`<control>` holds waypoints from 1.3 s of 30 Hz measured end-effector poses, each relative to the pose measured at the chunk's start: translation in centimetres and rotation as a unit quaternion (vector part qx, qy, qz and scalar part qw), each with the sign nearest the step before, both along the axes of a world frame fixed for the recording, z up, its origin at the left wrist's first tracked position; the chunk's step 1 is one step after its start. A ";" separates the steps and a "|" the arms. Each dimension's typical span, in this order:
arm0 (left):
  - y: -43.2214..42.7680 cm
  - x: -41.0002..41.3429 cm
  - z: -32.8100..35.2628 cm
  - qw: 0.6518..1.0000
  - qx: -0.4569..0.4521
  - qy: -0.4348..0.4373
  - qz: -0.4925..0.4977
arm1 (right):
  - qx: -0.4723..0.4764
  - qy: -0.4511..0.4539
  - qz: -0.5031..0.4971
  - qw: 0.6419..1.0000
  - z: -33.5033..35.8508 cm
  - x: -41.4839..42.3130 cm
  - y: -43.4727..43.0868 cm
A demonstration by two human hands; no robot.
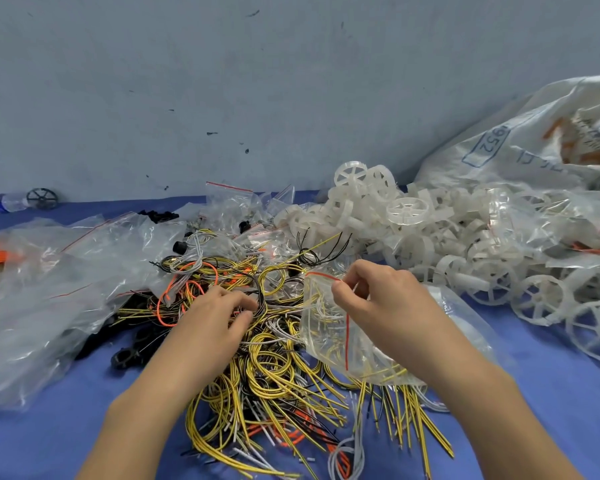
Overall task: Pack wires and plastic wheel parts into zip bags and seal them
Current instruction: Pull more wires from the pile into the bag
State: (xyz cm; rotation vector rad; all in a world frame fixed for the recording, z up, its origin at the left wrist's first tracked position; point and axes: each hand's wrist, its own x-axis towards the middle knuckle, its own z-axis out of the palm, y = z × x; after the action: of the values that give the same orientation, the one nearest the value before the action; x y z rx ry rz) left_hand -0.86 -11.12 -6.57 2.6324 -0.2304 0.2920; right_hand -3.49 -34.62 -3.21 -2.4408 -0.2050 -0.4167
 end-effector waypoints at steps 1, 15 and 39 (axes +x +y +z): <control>0.4 0.0 0.3 1.000 -0.011 -0.017 0.013 | 0.000 0.001 0.001 1.000 0.0 0.0 0.0; 7.6 -0.1 -1.4 0.956 -0.089 -0.021 0.278 | -0.059 0.015 0.009 0.998 -1.5 0.3 1.7; 1.0 -5.5 1.6 0.973 0.134 0.174 -0.072 | -0.037 0.024 -0.007 0.999 -1.5 1.0 1.1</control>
State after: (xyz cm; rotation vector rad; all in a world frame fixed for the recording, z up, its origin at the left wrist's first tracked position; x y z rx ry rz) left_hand -6.34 -10.11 -5.00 2.8541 -0.3622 -0.2675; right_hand -2.46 -33.54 -4.75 -2.5236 -0.1860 -0.3616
